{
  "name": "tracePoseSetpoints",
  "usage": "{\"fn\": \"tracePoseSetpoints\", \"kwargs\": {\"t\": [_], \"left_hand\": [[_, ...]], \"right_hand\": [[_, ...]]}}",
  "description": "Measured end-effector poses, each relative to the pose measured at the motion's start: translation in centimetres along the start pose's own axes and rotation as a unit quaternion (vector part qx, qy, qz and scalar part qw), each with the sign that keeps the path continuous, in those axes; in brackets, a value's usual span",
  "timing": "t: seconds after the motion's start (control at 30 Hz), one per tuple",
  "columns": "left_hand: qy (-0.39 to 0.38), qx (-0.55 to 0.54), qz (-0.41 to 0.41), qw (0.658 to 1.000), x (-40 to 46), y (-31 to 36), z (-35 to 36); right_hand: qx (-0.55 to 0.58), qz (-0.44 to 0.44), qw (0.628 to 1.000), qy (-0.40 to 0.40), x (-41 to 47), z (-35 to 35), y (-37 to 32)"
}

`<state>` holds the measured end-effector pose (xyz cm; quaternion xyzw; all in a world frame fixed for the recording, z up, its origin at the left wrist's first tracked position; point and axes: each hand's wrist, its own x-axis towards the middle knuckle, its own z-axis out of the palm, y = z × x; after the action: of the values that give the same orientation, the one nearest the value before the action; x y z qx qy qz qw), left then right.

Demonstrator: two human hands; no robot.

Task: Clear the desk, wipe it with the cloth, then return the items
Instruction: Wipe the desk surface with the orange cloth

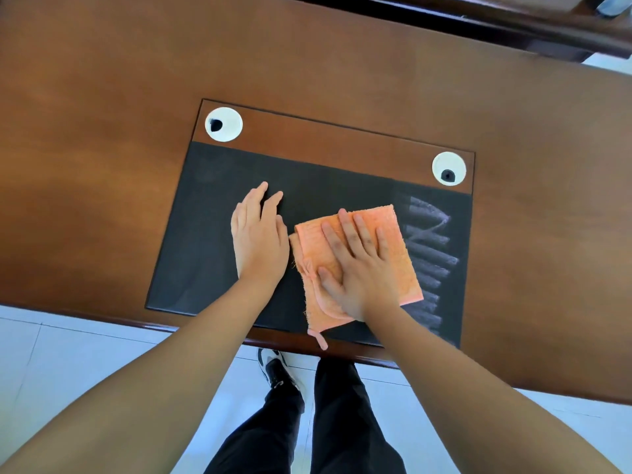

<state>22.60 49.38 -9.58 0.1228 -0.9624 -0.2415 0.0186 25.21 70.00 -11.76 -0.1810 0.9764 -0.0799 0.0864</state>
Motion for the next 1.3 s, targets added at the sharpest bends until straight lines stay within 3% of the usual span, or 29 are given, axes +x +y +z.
{"fn": "tracePoseSetpoints", "kwargs": {"t": [0.33,0.6,1.0,1.3], "left_hand": [[-0.018,-0.004,0.013,1.000,6.3,7.6,3.9],[-0.031,0.067,0.008,0.997,11.8,13.4,8.1],[-0.002,0.118,0.002,0.993,12.2,12.9,10.5],[0.003,0.114,0.008,0.993,12.2,12.6,10.9]], "right_hand": [[0.000,0.014,1.000,0.000,11.1,-3.6,9.0],[-0.002,0.028,0.999,0.017,20.3,-6.1,15.3],[-0.015,0.037,0.999,-0.002,33.6,-10.9,22.1],[-0.023,0.071,0.997,0.005,32.3,-10.7,21.4]]}}
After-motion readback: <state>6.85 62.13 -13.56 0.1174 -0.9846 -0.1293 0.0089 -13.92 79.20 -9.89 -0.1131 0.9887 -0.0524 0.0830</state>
